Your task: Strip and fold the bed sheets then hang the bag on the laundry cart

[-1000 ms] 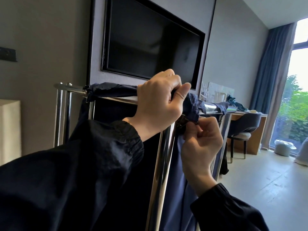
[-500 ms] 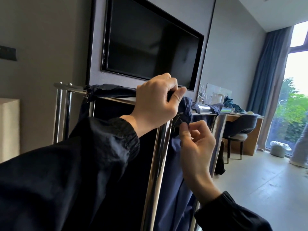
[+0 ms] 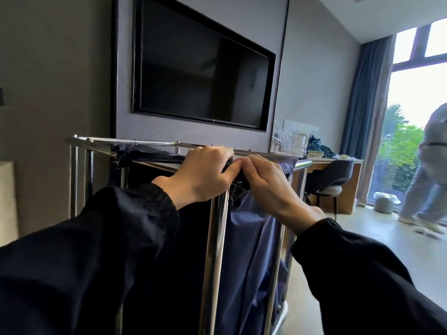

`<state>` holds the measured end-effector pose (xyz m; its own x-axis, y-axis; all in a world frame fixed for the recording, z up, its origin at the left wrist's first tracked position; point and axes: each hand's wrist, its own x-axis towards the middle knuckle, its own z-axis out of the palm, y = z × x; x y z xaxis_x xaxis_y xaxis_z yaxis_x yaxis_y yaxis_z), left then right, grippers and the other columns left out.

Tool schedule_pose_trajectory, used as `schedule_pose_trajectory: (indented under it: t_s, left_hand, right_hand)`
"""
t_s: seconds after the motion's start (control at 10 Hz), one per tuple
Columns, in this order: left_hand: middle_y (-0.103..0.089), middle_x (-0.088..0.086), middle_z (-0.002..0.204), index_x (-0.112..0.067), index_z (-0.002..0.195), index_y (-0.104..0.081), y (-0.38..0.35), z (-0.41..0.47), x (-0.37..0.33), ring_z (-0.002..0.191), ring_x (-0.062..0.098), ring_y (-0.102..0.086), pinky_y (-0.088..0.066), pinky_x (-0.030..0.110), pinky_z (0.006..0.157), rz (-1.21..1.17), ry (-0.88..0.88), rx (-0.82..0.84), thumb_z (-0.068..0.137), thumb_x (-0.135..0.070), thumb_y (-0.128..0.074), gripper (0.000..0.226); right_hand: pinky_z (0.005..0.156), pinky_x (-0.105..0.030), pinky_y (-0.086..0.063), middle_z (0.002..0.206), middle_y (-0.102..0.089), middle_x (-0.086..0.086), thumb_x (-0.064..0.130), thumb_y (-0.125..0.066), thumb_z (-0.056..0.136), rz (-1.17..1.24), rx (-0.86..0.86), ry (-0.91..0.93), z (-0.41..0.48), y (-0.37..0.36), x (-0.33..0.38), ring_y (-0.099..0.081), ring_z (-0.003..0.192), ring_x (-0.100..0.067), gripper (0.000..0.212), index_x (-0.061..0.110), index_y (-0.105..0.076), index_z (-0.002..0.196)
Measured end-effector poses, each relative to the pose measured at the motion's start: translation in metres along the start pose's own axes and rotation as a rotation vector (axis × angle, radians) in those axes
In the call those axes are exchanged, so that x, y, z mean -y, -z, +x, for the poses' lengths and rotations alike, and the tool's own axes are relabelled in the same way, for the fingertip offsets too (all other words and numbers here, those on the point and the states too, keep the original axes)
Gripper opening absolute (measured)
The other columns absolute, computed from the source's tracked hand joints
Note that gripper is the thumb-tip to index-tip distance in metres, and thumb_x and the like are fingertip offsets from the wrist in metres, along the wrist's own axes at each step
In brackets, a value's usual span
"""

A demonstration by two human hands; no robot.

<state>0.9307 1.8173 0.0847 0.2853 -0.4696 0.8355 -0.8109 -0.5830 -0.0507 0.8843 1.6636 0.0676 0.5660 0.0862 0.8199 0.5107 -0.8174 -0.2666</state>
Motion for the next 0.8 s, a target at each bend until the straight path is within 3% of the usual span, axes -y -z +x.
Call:
schedule_pose_trajectory:
  t_s: [0.1,0.2,0.3,0.4,0.5,0.7,0.8]
  left_hand:
    - [-0.058,-0.005,0.068,-0.023,0.071,-0.053,0.009,0.007,0.008,0.074,0.023,-0.058,-0.042,0.037,0.068,-0.080,0.023,0.196,0.085,-0.056,-0.033,0.041]
    - [-0.054,-0.009,0.058,-0.027,0.063,-0.054,0.013,0.013,0.022,0.062,0.010,-0.052,-0.040,0.034,0.062,-0.224,-0.010,0.299,0.087,-0.057,-0.037,0.042]
    - [-0.051,-0.009,0.053,-0.031,0.057,-0.051,0.013,0.020,0.030,0.057,0.007,-0.048,-0.033,0.031,0.060,-0.215,-0.003,0.329,0.086,-0.063,-0.034,0.047]
    - [-0.050,-0.005,0.052,-0.027,0.054,-0.045,0.011,0.025,0.031,0.056,0.009,-0.048,-0.031,0.033,0.059,-0.164,0.031,0.369,0.086,-0.063,-0.031,0.050]
    - [-0.049,-0.005,0.055,-0.026,0.057,-0.040,0.012,0.020,0.024,0.059,0.016,-0.049,-0.026,0.032,0.057,-0.133,0.050,0.331,0.087,-0.062,-0.030,0.049]
    - [-0.063,-0.004,0.070,-0.023,0.076,-0.062,0.035,0.045,0.018,0.073,0.023,-0.061,-0.034,0.030,0.059,-0.228,0.097,0.465,0.088,-0.043,-0.045,0.028]
    - [-0.067,0.001,0.080,-0.017,0.081,-0.063,0.048,0.071,0.019,0.079,0.028,-0.062,-0.038,0.033,0.062,-0.217,0.186,0.562,0.087,-0.035,-0.049,0.023]
  right_hand:
    - [0.064,-0.043,-0.043,0.067,-0.054,0.000,0.035,-0.037,0.094,0.021,-0.005,0.020,0.005,-0.002,-0.006,-0.049,0.066,-0.020,0.039,0.010,-0.053,0.068]
    - [0.061,-0.039,-0.039,0.061,-0.049,0.004,0.029,-0.037,0.091,0.009,-0.068,0.053,0.009,-0.010,-0.008,-0.046,0.063,-0.020,0.033,0.016,-0.044,0.063]
    - [0.066,-0.032,-0.030,0.056,-0.038,0.014,0.030,-0.032,0.087,0.009,-0.093,0.046,0.013,-0.017,-0.008,-0.041,0.062,-0.015,0.027,0.031,-0.032,0.060]
    - [0.069,-0.031,-0.027,0.056,-0.033,0.017,0.029,-0.032,0.085,-0.010,-0.043,0.039,0.016,-0.014,-0.007,-0.035,0.064,-0.013,0.028,0.034,-0.023,0.060]
    - [0.068,-0.034,-0.031,0.060,-0.033,0.014,0.028,-0.033,0.084,-0.042,0.043,0.025,0.022,-0.008,-0.002,-0.035,0.066,-0.014,0.024,0.029,-0.025,0.062]
    - [0.062,-0.039,-0.043,0.064,-0.056,-0.003,0.029,-0.040,0.076,-0.085,0.530,-0.006,0.063,0.024,0.010,-0.052,0.066,-0.025,0.019,0.017,-0.045,0.061]
    - [0.059,-0.039,-0.046,0.074,-0.063,-0.012,0.023,-0.046,0.075,-0.079,0.691,-0.191,0.091,0.036,0.023,-0.057,0.067,-0.030,0.015,0.024,-0.042,0.060]
